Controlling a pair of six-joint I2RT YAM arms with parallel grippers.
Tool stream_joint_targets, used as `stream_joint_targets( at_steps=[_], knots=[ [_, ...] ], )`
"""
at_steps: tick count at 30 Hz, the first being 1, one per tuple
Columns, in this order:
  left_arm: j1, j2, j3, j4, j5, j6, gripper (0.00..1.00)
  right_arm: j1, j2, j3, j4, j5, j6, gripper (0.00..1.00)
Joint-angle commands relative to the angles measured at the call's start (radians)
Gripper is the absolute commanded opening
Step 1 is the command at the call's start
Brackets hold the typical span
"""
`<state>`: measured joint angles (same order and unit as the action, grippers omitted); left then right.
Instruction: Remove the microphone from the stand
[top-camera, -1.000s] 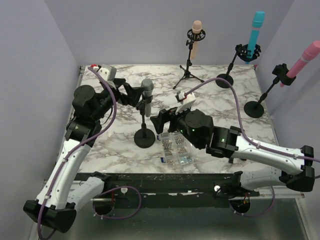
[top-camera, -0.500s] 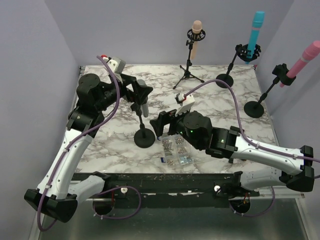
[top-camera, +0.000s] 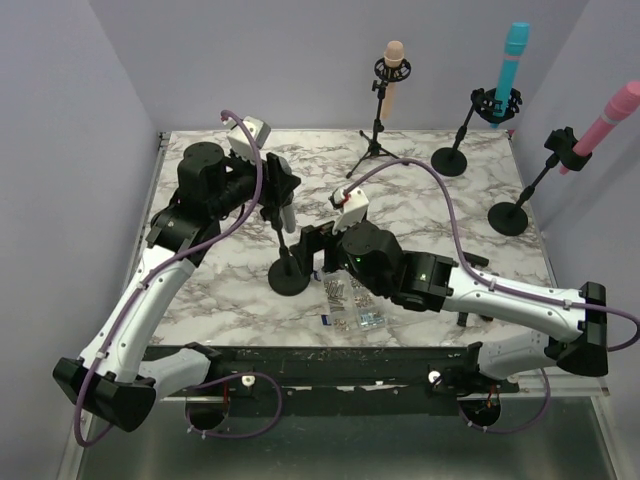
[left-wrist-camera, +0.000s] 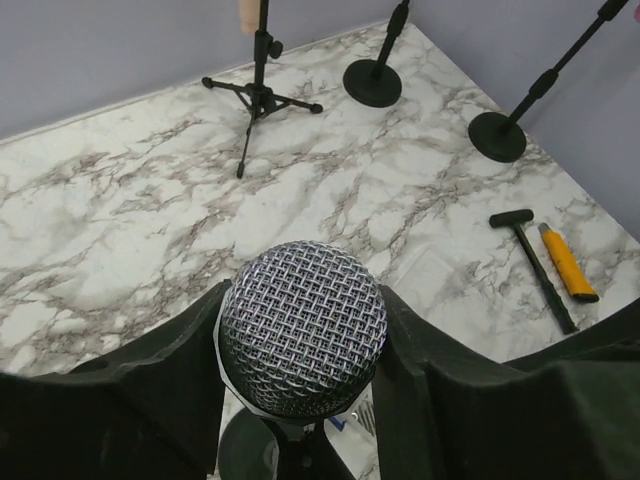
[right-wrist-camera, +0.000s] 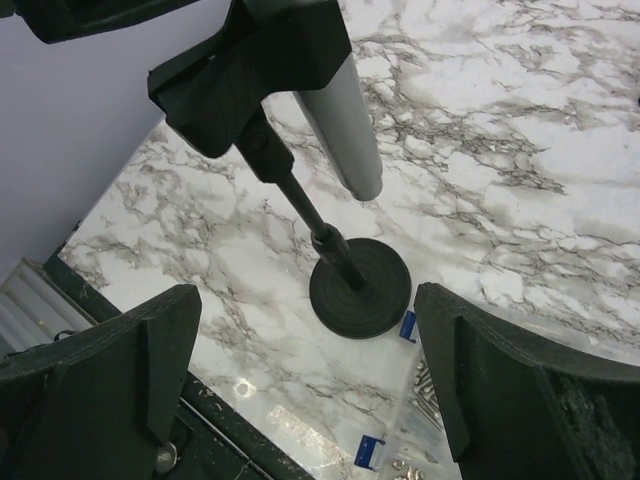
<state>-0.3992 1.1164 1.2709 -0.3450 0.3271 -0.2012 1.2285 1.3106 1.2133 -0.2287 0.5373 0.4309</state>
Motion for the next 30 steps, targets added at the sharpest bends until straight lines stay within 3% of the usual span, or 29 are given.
stream_joint_targets(
  at_steps=[1, 4, 8, 14, 19, 26, 30],
  knots=[
    [-0.042, -0.012, 0.066, -0.089, -0.204, 0.010, 0.31, 0.002, 0.057, 0.059, 0.025, 0.037, -0.014, 0.97],
    [-0.087, -0.017, 0.102, -0.139, -0.381, -0.034, 0.00, 0.020, 0.099, 0.077, 0.091, 0.088, -0.046, 0.98],
    [-0.137, -0.010, 0.137, -0.201, -0.572, -0.110, 0.00, 0.075, 0.154, 0.106, 0.204, 0.170, -0.116, 0.98],
    [-0.166, -0.008, 0.168, -0.291, -0.770, -0.271, 0.00, 0.110, 0.168, 0.012, 0.529, 0.235, -0.234, 0.97],
    [-0.166, 0.019, 0.187, -0.352, -0.813, -0.354, 0.00, 0.112, 0.237, 0.022, 0.683, 0.236, -0.342, 0.94],
    [-0.168, 0.012, 0.174, -0.358, -0.796, -0.372, 0.00, 0.112, 0.347, 0.100, 0.749, 0.216, -0.421, 0.92],
    [-0.170, 0.009, 0.175, -0.369, -0.770, -0.359, 0.00, 0.111, 0.410, 0.160, 0.775, 0.283, -0.509, 0.87]
  ],
)
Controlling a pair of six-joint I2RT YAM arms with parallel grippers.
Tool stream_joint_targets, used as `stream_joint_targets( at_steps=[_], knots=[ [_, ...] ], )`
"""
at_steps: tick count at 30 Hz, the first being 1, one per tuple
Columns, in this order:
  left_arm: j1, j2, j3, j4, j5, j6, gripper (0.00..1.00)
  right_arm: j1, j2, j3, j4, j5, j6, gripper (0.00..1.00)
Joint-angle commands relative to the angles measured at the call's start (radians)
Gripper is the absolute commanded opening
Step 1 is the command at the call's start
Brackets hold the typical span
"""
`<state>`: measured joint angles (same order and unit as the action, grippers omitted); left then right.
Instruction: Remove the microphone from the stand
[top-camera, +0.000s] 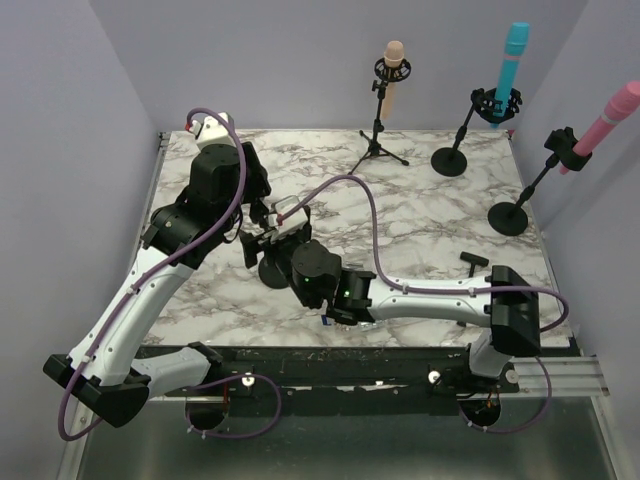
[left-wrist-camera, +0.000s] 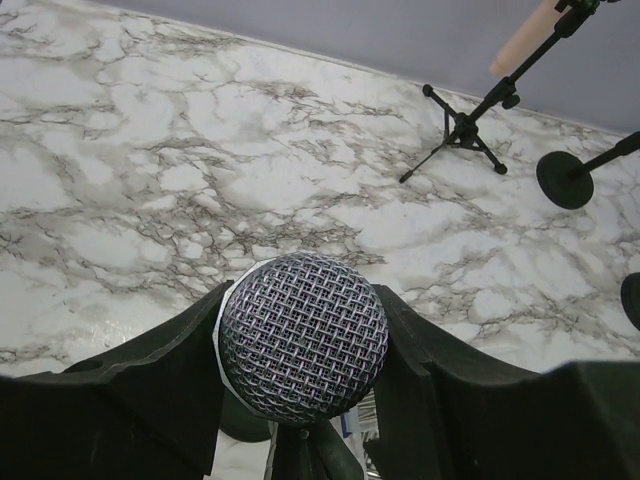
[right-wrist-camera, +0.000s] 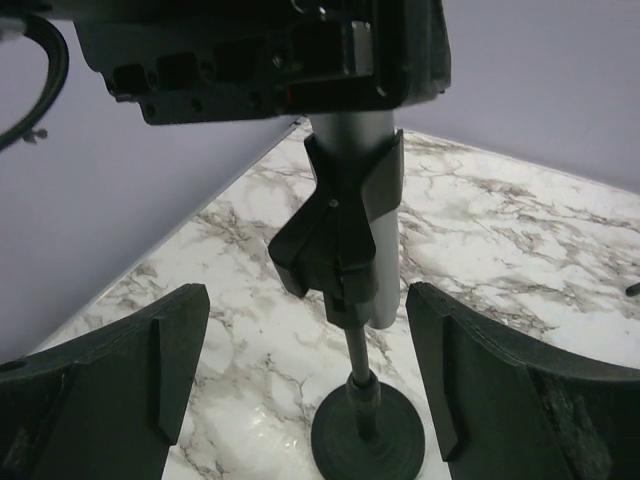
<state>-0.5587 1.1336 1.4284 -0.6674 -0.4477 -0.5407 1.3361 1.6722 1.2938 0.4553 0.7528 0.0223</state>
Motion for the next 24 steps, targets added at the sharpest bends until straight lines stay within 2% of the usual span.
stream_joint_targets(
  at_steps=[1, 7, 9, 13, 16, 17, 19, 24],
  knots=[
    [-0.010, -0.009, 0.015, -0.049, 0.003, -0.019, 0.00, 0.004, 0.061, 0.091, 0.104, 0.069, -0.120, 0.86],
    [-0.010, -0.018, 0.004, -0.048, 0.009, -0.015, 0.00, 0.003, 0.136, 0.157, 0.116, 0.104, -0.185, 0.84],
    [-0.009, -0.021, 0.001, -0.043, 0.013, -0.015, 0.00, 0.003, 0.146, 0.161, 0.117, 0.107, -0.189, 0.80],
    [-0.010, -0.022, 0.000, -0.038, 0.016, -0.013, 0.00, 0.002, 0.155, 0.157, 0.127, 0.120, -0.190, 0.54],
    [-0.010, -0.018, 0.002, -0.038, 0.018, -0.011, 0.00, -0.004, 0.162, 0.150, 0.129, 0.138, -0.197, 0.50],
    [-0.010, -0.020, 0.003, -0.038, 0.018, -0.011, 0.00, -0.007, 0.162, 0.146, 0.129, 0.138, -0.196, 0.44],
    [-0.010, -0.020, 0.003, -0.038, 0.017, -0.011, 0.00, -0.014, 0.156, 0.137, 0.110, 0.123, -0.183, 0.01],
    [-0.010, -0.023, 0.037, -0.048, 0.024, 0.011, 0.00, -0.034, 0.142, 0.113, 0.062, 0.080, -0.167, 0.01]
  ],
)
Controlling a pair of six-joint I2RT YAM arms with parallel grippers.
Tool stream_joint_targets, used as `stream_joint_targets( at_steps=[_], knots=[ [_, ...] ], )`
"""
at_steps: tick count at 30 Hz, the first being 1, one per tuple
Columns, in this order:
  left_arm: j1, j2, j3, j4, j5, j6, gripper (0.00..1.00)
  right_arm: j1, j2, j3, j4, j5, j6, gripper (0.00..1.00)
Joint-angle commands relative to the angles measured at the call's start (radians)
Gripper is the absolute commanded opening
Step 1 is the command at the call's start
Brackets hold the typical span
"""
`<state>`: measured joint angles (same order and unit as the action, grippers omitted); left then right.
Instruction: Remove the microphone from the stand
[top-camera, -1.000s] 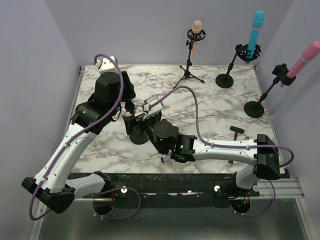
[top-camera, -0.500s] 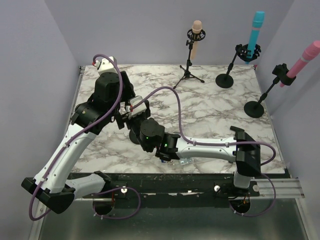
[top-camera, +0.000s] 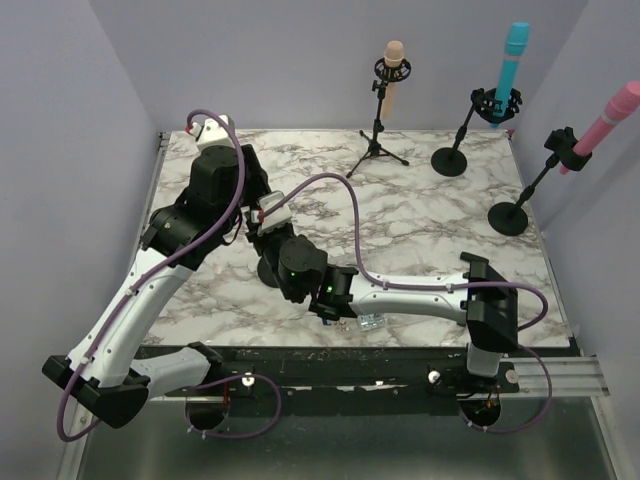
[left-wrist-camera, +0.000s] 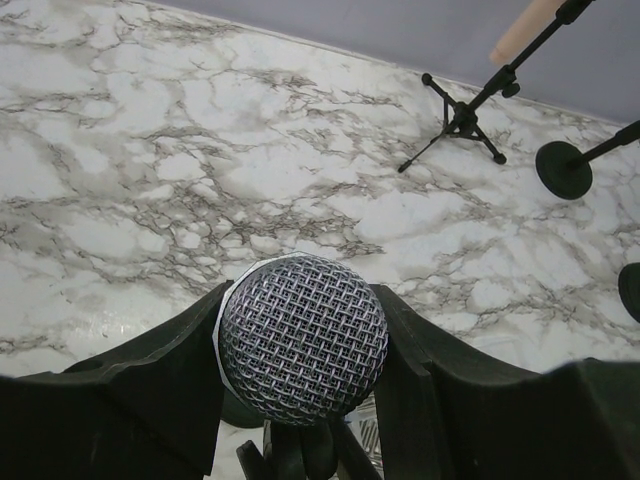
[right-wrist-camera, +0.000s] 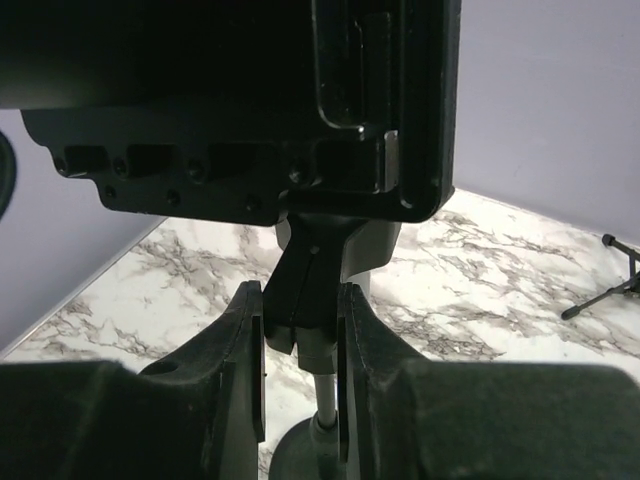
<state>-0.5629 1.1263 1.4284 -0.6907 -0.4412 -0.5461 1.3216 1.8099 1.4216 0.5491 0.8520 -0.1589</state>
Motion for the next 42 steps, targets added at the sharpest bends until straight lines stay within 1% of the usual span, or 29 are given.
stream_joint_targets(
  at_steps=[1, 6, 10, 14, 19, 23, 25, 27, 29, 31, 33, 36, 38, 40, 42],
  knots=[
    [-0.006, -0.016, 0.048, -0.024, 0.024, 0.027, 0.00, -0.025, 0.005, -0.011, -0.057, -0.029, 0.024, 0.01],
    [-0.006, -0.020, 0.123, -0.052, 0.034, 0.074, 0.00, -0.035, -0.030, -0.065, -0.054, -0.068, 0.045, 0.01],
    [-0.006, -0.029, 0.192, -0.049, -0.023, 0.149, 0.00, -0.040, -0.049, -0.095, -0.071, -0.110, 0.053, 0.01],
    [-0.005, -0.023, 0.310, -0.078, -0.066, 0.223, 0.00, -0.046, -0.053, -0.108, -0.082, -0.113, 0.067, 0.01],
    [-0.008, -0.061, 0.470, -0.140, -0.042, 0.267, 0.00, -0.053, -0.047, -0.110, -0.083, -0.102, 0.081, 0.01],
    [-0.008, -0.115, 0.510, -0.187, -0.129, 0.294, 0.00, -0.056, -0.050, -0.117, -0.083, -0.098, 0.084, 0.01],
    [-0.007, -0.145, 0.485, -0.221, -0.165, 0.296, 0.00, -0.056, -0.057, -0.125, -0.084, -0.097, 0.089, 0.01],
    [-0.007, -0.175, 0.415, -0.253, -0.155, 0.288, 0.00, -0.056, -0.066, -0.135, -0.083, -0.098, 0.100, 0.01],
    [-0.006, -0.200, 0.319, -0.279, -0.136, 0.265, 0.00, -0.056, -0.074, -0.142, -0.080, -0.106, 0.109, 0.01],
    [-0.003, -0.224, 0.195, -0.288, -0.148, 0.251, 0.00, -0.058, -0.073, -0.135, -0.093, -0.107, 0.118, 0.01],
    [0.020, -0.250, 0.090, -0.285, -0.149, 0.234, 0.00, -0.057, -0.070, -0.127, -0.110, -0.109, 0.123, 0.01],
    [0.135, -0.269, -0.020, -0.258, -0.038, 0.227, 0.00, -0.057, -0.076, -0.123, -0.130, -0.111, 0.134, 0.01],
    [0.241, -0.257, -0.076, -0.241, 0.038, 0.224, 0.00, -0.059, -0.076, -0.102, -0.174, -0.129, 0.148, 0.01],
    [0.351, -0.235, -0.130, -0.201, 0.126, 0.226, 0.00, -0.058, -0.076, -0.085, -0.213, -0.145, 0.170, 0.08],
    [0.449, -0.196, -0.167, -0.165, 0.207, 0.208, 0.00, -0.058, -0.078, -0.078, -0.231, -0.151, 0.203, 0.20]
  ],
)
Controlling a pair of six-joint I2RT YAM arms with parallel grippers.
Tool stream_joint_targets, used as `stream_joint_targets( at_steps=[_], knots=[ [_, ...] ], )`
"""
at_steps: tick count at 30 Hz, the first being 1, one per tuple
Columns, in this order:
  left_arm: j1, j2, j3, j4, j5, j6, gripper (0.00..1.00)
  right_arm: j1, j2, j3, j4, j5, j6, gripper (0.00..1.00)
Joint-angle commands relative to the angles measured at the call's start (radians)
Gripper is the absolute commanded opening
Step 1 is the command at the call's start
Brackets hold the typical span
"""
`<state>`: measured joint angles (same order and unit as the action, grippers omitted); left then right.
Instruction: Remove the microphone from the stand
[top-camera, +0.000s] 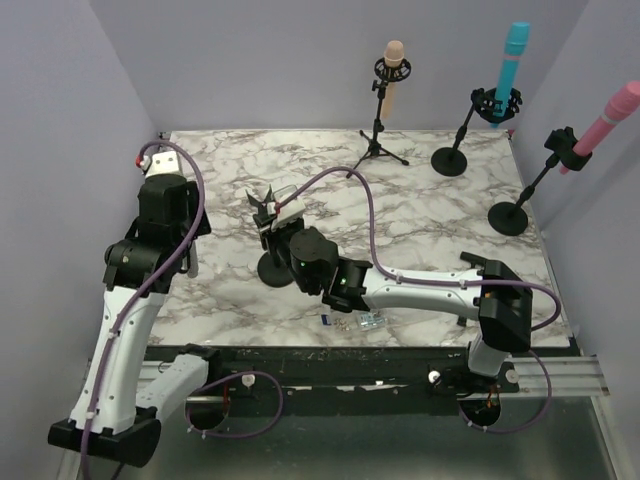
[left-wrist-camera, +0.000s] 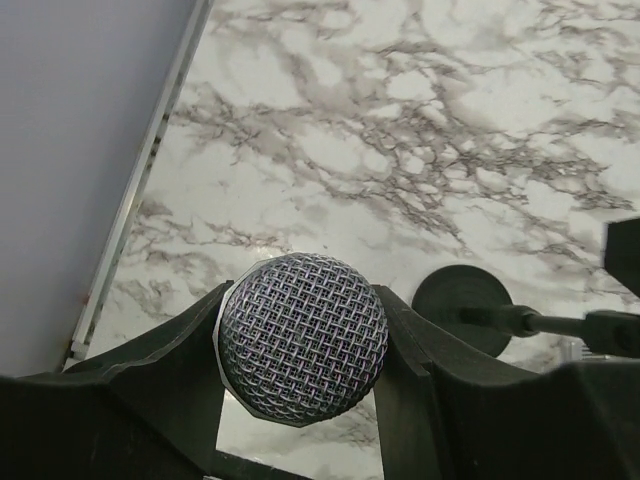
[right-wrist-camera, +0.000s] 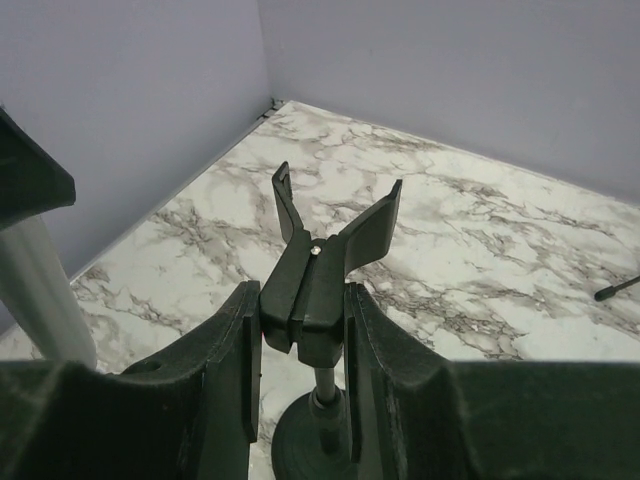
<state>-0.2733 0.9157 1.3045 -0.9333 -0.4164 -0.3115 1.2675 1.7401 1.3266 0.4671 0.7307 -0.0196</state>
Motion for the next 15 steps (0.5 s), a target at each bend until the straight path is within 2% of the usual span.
stream_joint_targets(
  at_steps=[1, 4, 8, 12, 15],
  knots=[
    [0.195, 0.037, -0.053, 0.089, 0.207, -0.040, 0.00, -0.004, -0.008, 0.020, -0.153, -0.030, 0.070, 0.27],
    [0.262, 0.126, -0.072, 0.147, 0.241, -0.105, 0.00, -0.005, -0.001, 0.033, -0.165, -0.058, 0.071, 0.49],
    [0.358, 0.211, -0.108, 0.261, 0.262, -0.247, 0.00, -0.006, 0.003, 0.080, -0.210, -0.118, 0.076, 0.66],
    [0.391, 0.300, -0.038, 0.313, 0.246, -0.338, 0.00, -0.006, -0.002, 0.142, -0.292, -0.159, 0.059, 0.98],
    [0.451, 0.383, 0.025, 0.350, 0.339, -0.397, 0.00, -0.004, -0.023, 0.165, -0.327, -0.171, 0.053, 1.00]
  ],
)
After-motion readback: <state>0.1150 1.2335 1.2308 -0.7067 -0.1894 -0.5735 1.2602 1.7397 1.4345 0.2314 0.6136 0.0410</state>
